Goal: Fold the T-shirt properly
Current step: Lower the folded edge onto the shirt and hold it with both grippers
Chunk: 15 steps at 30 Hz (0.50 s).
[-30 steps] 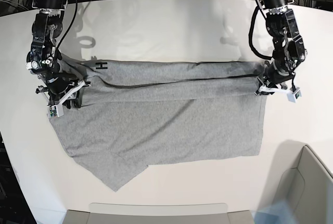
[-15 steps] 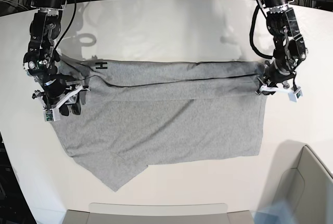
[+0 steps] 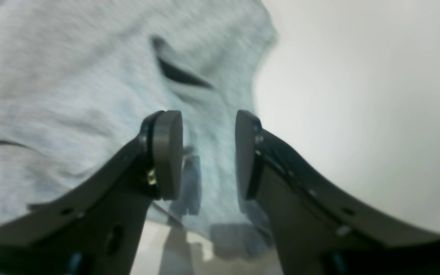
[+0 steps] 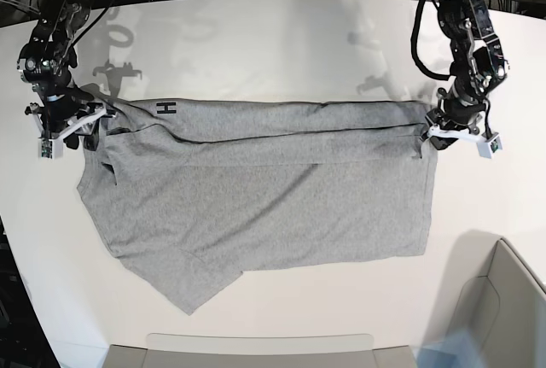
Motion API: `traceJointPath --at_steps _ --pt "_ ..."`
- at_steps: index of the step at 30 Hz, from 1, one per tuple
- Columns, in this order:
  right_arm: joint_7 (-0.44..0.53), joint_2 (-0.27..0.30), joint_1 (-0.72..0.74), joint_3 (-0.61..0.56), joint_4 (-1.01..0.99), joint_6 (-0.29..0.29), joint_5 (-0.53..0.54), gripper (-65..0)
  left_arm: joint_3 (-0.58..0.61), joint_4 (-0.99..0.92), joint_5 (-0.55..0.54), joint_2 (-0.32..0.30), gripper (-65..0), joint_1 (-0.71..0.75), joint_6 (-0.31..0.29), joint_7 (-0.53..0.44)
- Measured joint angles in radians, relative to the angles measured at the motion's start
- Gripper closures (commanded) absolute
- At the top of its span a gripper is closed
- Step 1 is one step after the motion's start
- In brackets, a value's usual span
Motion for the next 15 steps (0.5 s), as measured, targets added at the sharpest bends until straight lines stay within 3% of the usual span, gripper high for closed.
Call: traceJointPath --at_steps 2,4,6,9,15 --pt "-0.002 -0.017 -0.013 0.039 0.000 0.012 -0.003 -23.4 0.000 0.000 0.002 0.000 -14.8 0.009 0.000 0.000" --pt "-0.013 -0.026 -0.016 0.087 -0.007 0.090 0.000 -23.4 0.000 0.000 -0.002 0.000 -14.8 0.017 -0.004 0.001" --pt "-0.001 -0.034 -0.005 0.124 -0.041 0.124 -0.001 -23.4 0.000 0.000 0.001 0.000 -14.9 0.019 -0.003 0.000" --pt "-0.007 -0.039 0.003 0.142 -0.109 0.127 -0.018 -23.4 0.001 0.000 0.002 0.000 -15.0 0.018 -0.001 0.003" --pt "-0.010 -0.032 0.005 0.138 -0.144 0.133 -0.018 -23.4 0.002 0.000 0.003 0.000 -19.3 0.013 0.000 0.097"
